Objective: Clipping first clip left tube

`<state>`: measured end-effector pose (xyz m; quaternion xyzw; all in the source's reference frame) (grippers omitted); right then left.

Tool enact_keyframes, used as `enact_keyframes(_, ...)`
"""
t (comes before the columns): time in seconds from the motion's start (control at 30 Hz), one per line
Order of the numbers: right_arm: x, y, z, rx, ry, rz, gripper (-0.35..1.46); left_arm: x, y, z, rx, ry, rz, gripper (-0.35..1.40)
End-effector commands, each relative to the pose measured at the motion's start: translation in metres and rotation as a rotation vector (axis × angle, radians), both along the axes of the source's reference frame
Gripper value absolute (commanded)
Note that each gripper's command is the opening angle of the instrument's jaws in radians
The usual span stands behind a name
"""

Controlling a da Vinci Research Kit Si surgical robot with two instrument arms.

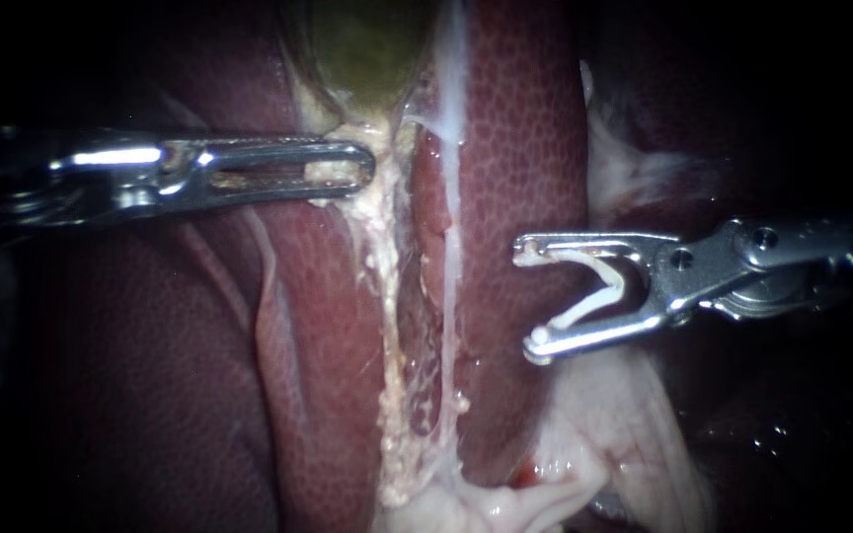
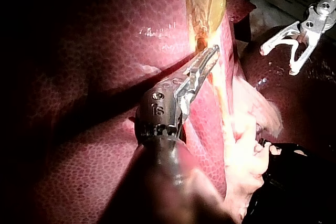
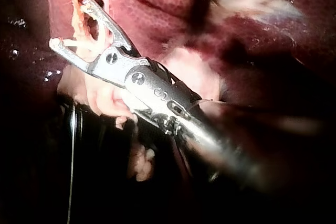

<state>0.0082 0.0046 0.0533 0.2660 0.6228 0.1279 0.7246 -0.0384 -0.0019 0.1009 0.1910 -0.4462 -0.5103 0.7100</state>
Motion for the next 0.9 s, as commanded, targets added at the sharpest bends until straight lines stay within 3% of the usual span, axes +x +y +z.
enact_keyframes(0.03, 0.0, -0.0001, 0.0001, 0.0, 0.0, 0.0, 0.6, 0.0003, 0.0003, -0.0003, 0.001, 0.004, -0.008, -0.35)
enact_keyframes(0.23, 0.0001, -0.0001, 0.0, 0.0, 0.0, 0.0, 0.6, 0.0014, 0.0009, -0.0011, 0.002, 0.008, -0.017, -0.35)
enact_keyframes(0.53, 0.001, -0.0004, 0.0004, -0.003, 0.003, 0.007, 0.6, 0.0015, 0.0009, -0.0012, 0.002, 0.008, -0.017, -0.35)
enact_keyframes(0.7, 0.0035, -0.0019, 0.0026, -0.017, 0.024, -0.005, 0.6, 0.0015, 0.0008, -0.0013, 0.002, 0.008, -0.018, -0.35)
enact_keyframes(0.9, 0.0071, -0.0037, 0.0061, 0.005, 0.011, -0.021, 0.6, 0.0015, 0.0007, -0.0012, 0.002, 0.009, -0.018, -0.35)
